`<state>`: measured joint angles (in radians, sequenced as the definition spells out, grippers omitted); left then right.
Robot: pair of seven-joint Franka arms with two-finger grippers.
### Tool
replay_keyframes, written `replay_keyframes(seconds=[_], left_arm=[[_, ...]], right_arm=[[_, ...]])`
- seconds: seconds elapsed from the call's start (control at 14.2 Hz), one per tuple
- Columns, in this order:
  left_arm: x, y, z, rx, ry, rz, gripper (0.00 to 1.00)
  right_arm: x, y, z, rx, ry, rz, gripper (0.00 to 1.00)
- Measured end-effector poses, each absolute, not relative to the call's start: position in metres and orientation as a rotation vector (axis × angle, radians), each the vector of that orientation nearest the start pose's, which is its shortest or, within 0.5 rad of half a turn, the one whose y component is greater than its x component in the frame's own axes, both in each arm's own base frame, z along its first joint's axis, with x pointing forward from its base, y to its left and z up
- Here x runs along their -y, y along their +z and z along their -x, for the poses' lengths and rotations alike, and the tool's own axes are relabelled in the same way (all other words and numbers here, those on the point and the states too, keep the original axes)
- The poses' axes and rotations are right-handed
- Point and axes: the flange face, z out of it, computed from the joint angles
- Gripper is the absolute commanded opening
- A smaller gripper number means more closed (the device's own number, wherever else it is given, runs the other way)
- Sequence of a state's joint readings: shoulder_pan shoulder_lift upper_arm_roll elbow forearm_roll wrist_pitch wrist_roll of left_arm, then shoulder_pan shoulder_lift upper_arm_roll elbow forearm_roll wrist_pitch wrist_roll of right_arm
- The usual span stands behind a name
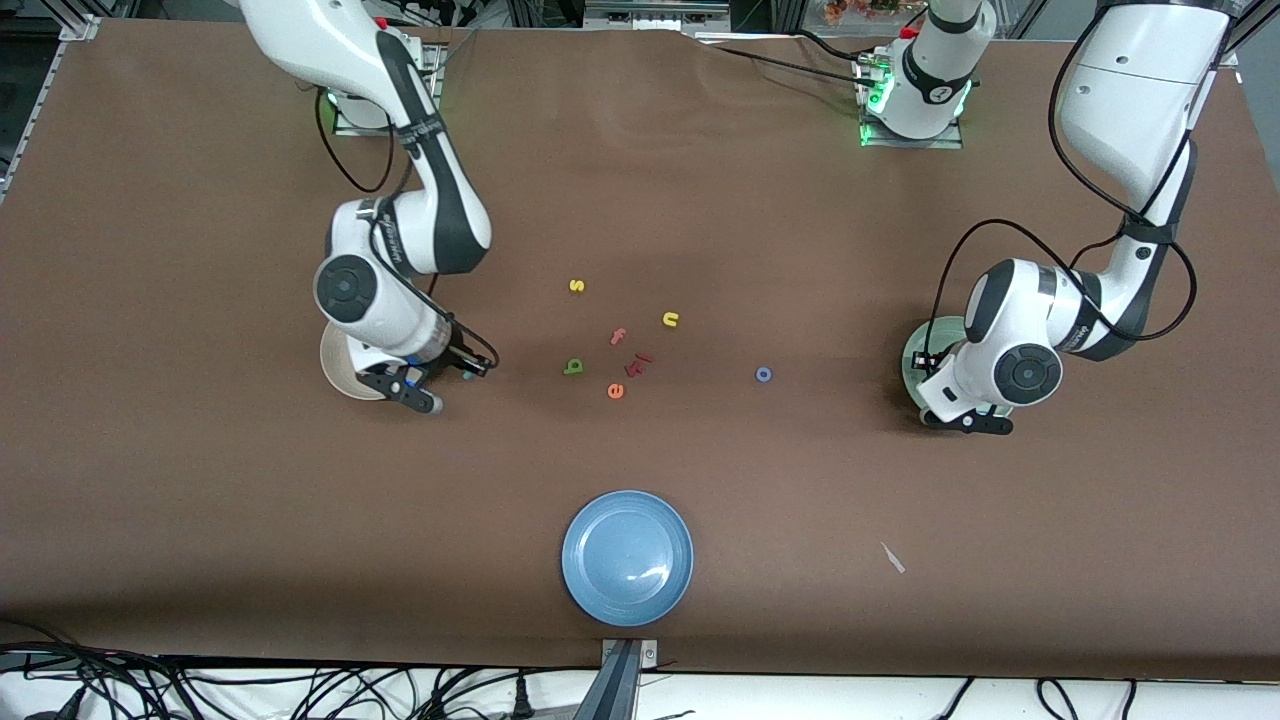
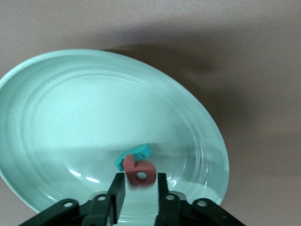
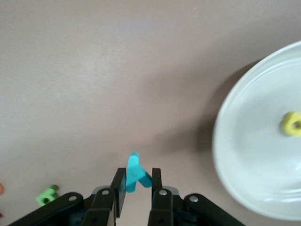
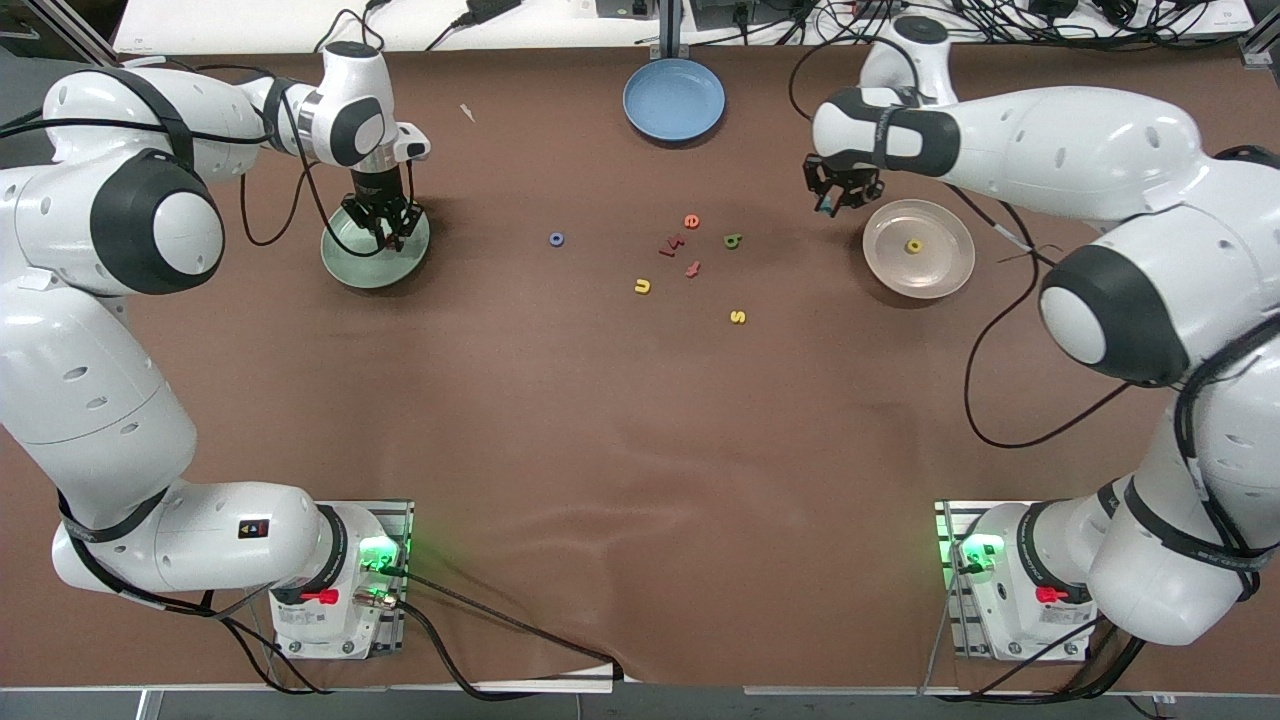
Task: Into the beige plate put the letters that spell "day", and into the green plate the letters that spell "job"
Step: 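Drop the pink letter on the green plate while the right gripper carries the cyan letter, then reach the left gripper to the blue ring while the right gripper reaches the green letter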
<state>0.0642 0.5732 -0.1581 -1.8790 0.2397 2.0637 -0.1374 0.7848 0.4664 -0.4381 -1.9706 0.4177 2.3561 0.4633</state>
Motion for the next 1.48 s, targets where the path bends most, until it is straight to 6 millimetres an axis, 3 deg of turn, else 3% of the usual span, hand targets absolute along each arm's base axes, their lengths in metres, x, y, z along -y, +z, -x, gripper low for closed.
replay_keyframes(seconds=[0.21,0.35,0.56,0.64,0.71,0.85,0.99,1.13,1.27,1.34,1.48], left_arm=[[0.042,0.196,-0.593,-0.146,0.509,2.952,1.00],[0.052,0.212,-0.596,-0.137,0.491,2.952,1.00],[0.121,0.254,-0.606,0.071,0.387,2.977,1.00],[0.149,0.264,-0.609,0.162,0.341,2.984,1.00],[0.176,0.272,-0.611,0.240,0.302,2.988,1.00],[0.220,0.276,-0.616,0.405,0.268,2.997,1.00],[0.247,0.267,-0.620,0.525,0.289,3.008,1.00],[0.257,0.256,-0.626,0.637,0.305,3.046,0.98],[0.267,0.244,-0.629,0.736,0.295,3.078,0.84],[0.273,0.236,-0.626,0.756,0.301,3.076,0.83],[0.283,0.220,-0.617,0.763,0.337,3.055,0.69]], right_arm=[[-0.184,0.233,-0.536,-0.335,-0.041,3.038,0.00],[-0.166,0.223,-0.525,-0.196,-0.052,3.065,0.00],[-0.143,0.223,-0.527,-0.015,-0.065,3.089,0.00],[-0.133,0.225,-0.529,0.035,-0.072,3.095,0.28],[-0.124,0.225,-0.531,0.069,-0.077,3.100,0.99],[-0.113,0.224,-0.531,0.074,-0.051,3.104,1.00],[-0.112,0.224,-0.531,0.053,0.013,3.095,1.00],[-0.124,0.237,-0.540,-0.064,0.097,3.071,1.00],[-0.142,0.260,-0.555,-0.254,0.165,3.039,1.00],[-0.152,0.270,-0.560,-0.366,0.186,3.023,1.00],[-0.178,0.275,-0.565,-0.612,0.206,2.987,1.00]])
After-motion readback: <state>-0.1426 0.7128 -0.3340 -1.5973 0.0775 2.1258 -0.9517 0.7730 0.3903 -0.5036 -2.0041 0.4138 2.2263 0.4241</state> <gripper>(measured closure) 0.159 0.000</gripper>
